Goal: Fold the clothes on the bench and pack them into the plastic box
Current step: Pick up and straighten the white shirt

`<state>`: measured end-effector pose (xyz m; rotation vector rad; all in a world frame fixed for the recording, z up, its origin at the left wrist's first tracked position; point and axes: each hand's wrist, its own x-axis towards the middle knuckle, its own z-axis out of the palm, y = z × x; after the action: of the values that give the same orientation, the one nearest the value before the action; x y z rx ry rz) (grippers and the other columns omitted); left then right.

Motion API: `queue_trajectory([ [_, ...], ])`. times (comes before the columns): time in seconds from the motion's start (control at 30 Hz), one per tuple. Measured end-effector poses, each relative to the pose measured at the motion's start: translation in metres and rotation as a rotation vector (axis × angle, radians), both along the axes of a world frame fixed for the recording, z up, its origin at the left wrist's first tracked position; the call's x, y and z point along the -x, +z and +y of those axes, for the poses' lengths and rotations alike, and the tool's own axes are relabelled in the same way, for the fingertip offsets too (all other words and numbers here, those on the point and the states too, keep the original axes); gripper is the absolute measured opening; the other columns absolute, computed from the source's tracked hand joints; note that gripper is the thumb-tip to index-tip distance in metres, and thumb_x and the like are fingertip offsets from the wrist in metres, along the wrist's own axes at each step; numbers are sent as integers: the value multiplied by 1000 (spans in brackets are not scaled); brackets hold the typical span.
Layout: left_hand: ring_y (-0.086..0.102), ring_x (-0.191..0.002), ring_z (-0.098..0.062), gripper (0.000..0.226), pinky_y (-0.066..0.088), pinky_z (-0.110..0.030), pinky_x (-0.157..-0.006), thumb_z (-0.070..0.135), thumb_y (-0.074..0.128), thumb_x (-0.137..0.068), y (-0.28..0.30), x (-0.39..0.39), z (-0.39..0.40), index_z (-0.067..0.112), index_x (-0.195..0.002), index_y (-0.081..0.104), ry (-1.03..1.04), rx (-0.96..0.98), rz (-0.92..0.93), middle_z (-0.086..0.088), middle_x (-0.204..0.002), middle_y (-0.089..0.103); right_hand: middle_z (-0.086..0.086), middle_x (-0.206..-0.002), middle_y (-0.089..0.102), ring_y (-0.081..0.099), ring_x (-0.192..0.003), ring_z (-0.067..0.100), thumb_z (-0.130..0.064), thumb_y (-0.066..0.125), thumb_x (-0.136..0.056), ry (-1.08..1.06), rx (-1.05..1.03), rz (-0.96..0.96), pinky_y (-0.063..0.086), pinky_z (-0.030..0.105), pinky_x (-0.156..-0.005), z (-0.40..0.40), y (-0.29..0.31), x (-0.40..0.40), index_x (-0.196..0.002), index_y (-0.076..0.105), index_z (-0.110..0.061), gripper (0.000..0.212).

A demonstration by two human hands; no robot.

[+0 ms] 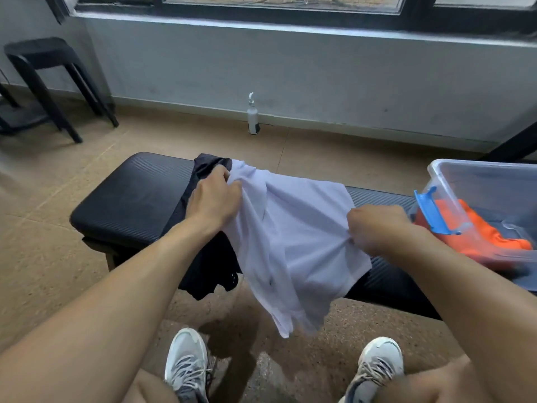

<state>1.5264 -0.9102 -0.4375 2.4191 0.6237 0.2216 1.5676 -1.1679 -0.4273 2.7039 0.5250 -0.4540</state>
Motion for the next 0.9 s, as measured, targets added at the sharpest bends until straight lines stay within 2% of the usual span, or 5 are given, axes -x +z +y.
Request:
queue_trajectory([
  [0.4,68,-72,-20,14,56,-35,-68,21,56,-103,13,-2,-51,9,-99,62,-103,956,-81,-11,-90,71,-20,-113,65,60,-100,-1,-73,77,-64,-79,-1141,321,53,27,-88,44,-25,52,-122,58,-33,73],
  [0.5,72,-75,-19,21,60,-31,-62,12,59,-101,14,0,-55,1,-118,60,-115,1057,-112,-16,-105,72,-8,-97,72,66,-87,13,-51,75,-76,-200,-1305,228,56,38,-79,48,-29,48,-108,65,-23,43],
  [0.6,74,-72,-18,34,56,-27,-51,10,66,-96,13,-5,-50,2,-126,51,2,959,-242,-16,-110,69,-1,-76,68,59,-66,19,-19,59,-88,-299,-1356,113,49,37,-63,42,-24,38,-89,62,-15,5],
  [0.73,60,-53,-13,25,43,-22,-40,11,63,-97,13,-12,-33,7,-118,50,157,852,-377,-15,-102,65,-12,-80,64,60,-79,18,-8,49,-77,-274,-1115,-61,50,35,-70,28,-16,26,-85,58,-27,22],
  [0.9,66,-86,-22,17,55,-36,-67,18,59,-85,13,-17,-2,25,-100,54,334,685,-475,-5,-108,66,-9,-89,67,64,-89,23,-13,50,-75,-369,-850,-40,54,39,-83,-3,-6,7,-82,59,-29,19],
])
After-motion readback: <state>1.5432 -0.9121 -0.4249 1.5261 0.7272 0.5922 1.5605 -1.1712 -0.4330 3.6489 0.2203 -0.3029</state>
